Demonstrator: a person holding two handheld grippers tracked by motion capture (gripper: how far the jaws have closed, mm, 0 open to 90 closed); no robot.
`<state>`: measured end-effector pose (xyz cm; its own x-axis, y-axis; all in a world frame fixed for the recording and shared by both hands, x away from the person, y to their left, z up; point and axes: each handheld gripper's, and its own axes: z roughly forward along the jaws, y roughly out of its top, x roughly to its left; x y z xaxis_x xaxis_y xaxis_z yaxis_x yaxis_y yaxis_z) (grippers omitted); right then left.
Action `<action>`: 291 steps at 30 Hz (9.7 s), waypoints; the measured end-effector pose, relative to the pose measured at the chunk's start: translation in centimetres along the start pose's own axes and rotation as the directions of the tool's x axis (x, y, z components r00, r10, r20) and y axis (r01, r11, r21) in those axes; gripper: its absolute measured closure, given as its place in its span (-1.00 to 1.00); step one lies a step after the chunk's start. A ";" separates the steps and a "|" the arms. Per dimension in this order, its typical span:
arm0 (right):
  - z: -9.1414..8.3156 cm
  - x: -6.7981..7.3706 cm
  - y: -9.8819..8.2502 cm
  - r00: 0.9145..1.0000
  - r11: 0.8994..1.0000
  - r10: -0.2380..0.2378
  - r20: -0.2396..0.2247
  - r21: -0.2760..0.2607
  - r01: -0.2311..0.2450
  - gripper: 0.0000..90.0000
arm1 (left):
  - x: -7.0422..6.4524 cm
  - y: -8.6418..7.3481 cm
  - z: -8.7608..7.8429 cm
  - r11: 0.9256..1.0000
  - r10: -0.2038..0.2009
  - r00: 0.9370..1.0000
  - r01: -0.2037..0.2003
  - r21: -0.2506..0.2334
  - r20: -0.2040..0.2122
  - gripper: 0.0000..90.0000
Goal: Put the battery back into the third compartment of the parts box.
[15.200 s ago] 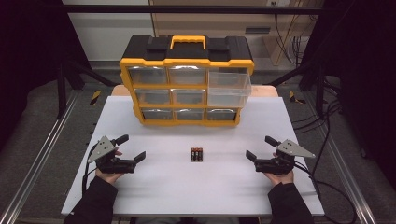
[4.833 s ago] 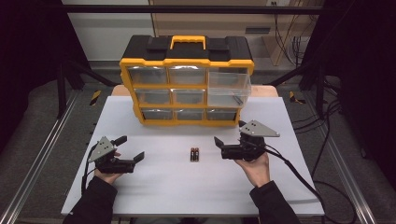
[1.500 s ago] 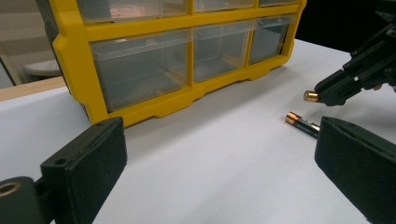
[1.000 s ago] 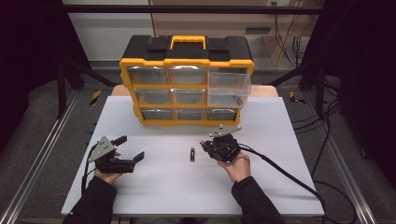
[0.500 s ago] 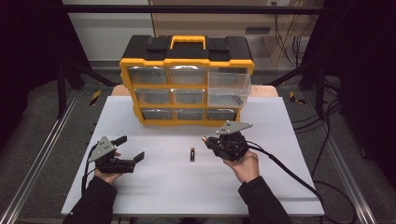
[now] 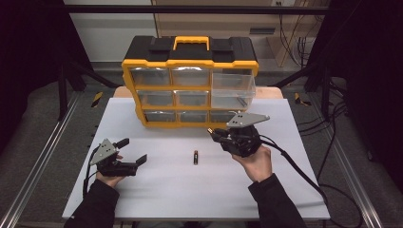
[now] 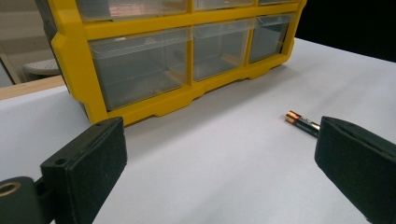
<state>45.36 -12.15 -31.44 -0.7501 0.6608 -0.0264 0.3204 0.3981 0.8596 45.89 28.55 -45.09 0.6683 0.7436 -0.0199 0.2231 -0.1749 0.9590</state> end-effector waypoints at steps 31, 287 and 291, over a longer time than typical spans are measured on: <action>-5.9 -3.3 8.6 0.995 0.988 0.021 0.095 -0.157 -0.006 0.71 | 0.0 0.0 0.0 1.000 -0.001 1.000 0.001 0.000 0.001 -0.96; -3.8 -7.6 10.0 0.968 0.995 0.081 0.239 -0.079 -0.064 0.71 | -0.1 0.0 0.2 1.000 0.006 1.000 -0.006 0.005 0.005 -0.96; -3.1 -8.2 9.8 0.961 0.995 0.093 0.260 -0.049 -0.083 0.71 | -0.1 -0.1 0.2 1.000 0.007 1.000 -0.007 0.005 0.006 -0.96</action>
<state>52.90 -15.64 -21.20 -0.5406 0.8377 -0.0777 0.3530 0.3098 0.8829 45.99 28.37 -45.21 0.6738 0.7388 -0.0151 0.2223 -0.1831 0.9576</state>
